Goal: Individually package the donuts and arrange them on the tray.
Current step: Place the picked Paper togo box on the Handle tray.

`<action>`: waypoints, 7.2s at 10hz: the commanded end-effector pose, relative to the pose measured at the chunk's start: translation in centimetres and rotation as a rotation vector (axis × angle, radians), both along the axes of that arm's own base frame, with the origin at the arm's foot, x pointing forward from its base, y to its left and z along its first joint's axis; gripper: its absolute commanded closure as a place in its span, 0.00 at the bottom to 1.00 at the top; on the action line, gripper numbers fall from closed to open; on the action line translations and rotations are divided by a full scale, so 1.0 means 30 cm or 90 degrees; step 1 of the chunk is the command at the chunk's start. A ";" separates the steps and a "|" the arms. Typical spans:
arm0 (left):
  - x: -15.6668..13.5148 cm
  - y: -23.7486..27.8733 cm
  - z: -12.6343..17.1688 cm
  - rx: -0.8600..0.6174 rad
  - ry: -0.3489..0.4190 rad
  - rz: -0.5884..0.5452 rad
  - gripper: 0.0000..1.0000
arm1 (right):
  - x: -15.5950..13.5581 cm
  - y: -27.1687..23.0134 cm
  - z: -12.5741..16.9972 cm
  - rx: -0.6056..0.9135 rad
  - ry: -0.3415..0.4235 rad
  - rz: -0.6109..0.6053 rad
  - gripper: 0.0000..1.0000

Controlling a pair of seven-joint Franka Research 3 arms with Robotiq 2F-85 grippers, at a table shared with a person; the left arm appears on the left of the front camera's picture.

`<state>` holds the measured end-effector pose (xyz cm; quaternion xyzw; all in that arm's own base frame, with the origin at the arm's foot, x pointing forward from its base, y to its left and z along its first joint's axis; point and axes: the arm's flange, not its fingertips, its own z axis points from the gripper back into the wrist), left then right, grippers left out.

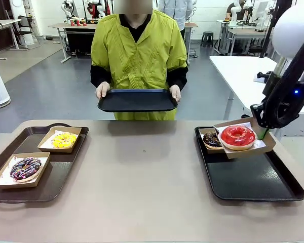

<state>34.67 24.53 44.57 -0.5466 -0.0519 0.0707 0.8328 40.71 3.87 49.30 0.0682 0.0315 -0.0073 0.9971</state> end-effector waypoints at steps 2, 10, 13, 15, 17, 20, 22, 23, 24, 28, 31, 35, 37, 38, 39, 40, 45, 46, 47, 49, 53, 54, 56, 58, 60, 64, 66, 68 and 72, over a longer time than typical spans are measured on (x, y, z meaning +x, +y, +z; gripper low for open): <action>-0.003 0.003 0.007 -0.002 -0.006 0.005 0.00 | 0.000 0.000 0.000 0.000 0.000 0.000 0.98; -0.003 0.003 0.007 -0.002 -0.006 0.005 0.00 | -0.018 -0.051 -0.104 -0.036 -0.048 0.004 0.98; -0.003 0.003 0.007 -0.002 -0.006 0.005 0.00 | -0.021 -0.121 -0.221 -0.056 -0.055 0.012 0.98; -0.003 0.003 0.007 -0.002 -0.006 0.005 0.00 | 0.006 -0.155 -0.304 -0.051 -0.045 0.005 0.98; -0.003 0.003 0.007 -0.002 -0.006 0.005 0.00 | 0.033 -0.172 -0.353 -0.045 -0.042 -0.004 0.98; -0.003 0.003 0.007 -0.002 -0.006 0.005 0.00 | 0.076 -0.168 -0.406 -0.048 -0.026 -0.015 0.98; -0.003 0.003 0.007 -0.002 -0.006 0.005 0.00 | 0.093 -0.166 -0.431 -0.049 -0.015 -0.021 0.98; -0.003 0.003 0.007 -0.002 -0.006 0.005 0.00 | 0.099 -0.165 -0.446 -0.049 -0.009 -0.020 0.98; -0.003 0.003 0.007 -0.002 -0.006 0.005 0.00 | 0.102 -0.166 -0.453 -0.045 -0.003 -0.019 0.98; -0.003 0.003 0.007 -0.002 -0.006 0.005 0.00 | 0.089 -0.164 -0.428 -0.028 -0.005 -0.017 0.00; -0.003 0.003 0.007 -0.002 -0.006 0.005 0.00 | 0.030 -0.181 -0.336 -0.007 -0.018 -0.014 0.43; -0.003 0.003 0.007 -0.002 -0.006 0.005 0.00 | -0.051 -0.182 -0.168 0.014 -0.024 0.035 0.03; -0.003 0.003 0.007 -0.002 -0.006 0.005 0.00 | -0.052 -0.171 -0.155 0.000 -0.018 0.059 0.00; -0.003 0.003 0.007 -0.002 -0.006 0.005 0.00 | -0.061 -0.173 -0.151 -0.002 -0.028 0.024 0.00; -0.003 0.003 0.007 -0.002 -0.006 0.005 0.00 | -0.061 -0.173 -0.151 -0.002 -0.028 0.024 0.00; -0.003 0.003 0.007 -0.002 -0.006 0.005 0.00 | -0.061 -0.173 -0.151 -0.002 -0.028 0.024 0.00; -0.003 0.003 0.007 -0.002 -0.006 0.005 0.00 | -0.061 -0.173 -0.151 -0.002 -0.028 0.024 0.00; -0.003 0.003 0.007 -0.002 -0.006 0.005 0.00 | -0.061 -0.173 -0.151 -0.002 -0.028 0.024 0.00; -0.003 0.003 0.007 -0.002 -0.006 0.005 0.00 | -0.061 -0.173 -0.151 -0.002 -0.028 0.024 0.00; -0.003 0.003 0.007 -0.002 -0.006 0.005 0.00 | -0.137 -0.250 -0.041 0.158 -0.024 0.041 0.00; -0.003 0.003 0.007 -0.002 -0.006 0.005 0.00 | -0.187 -0.627 0.159 0.534 -0.018 -0.028 0.00; -0.003 0.003 0.007 -0.002 -0.006 0.005 0.00 | -0.191 -0.718 0.139 0.595 0.008 -0.028 0.00; -0.003 0.003 0.007 -0.002 -0.006 0.005 0.00 | -0.181 -0.871 0.061 0.686 0.045 -0.024 0.00; -0.003 0.003 0.007 -0.002 -0.006 0.005 0.00 | -0.171 -0.960 -0.054 0.724 0.055 -0.027 0.00; -0.003 0.003 0.007 -0.002 -0.006 0.005 0.00 | -0.153 -0.987 -0.150 0.726 0.051 -0.049 0.00; -0.003 0.003 0.007 -0.002 -0.006 0.005 0.00 | -0.170 -0.987 -0.195 0.722 0.069 -0.059 0.00; -0.003 0.003 0.007 -0.002 -0.006 0.005 0.00 | -0.170 -0.987 -0.195 0.722 0.069 -0.059 0.00; -0.003 0.003 0.007 -0.002 -0.006 0.005 0.00 | -0.170 -0.987 -0.195 0.722 0.069 -0.059 0.00; -0.003 0.003 0.007 -0.002 -0.006 0.005 0.00 | -0.170 -0.987 -0.195 0.722 0.069 -0.059 0.00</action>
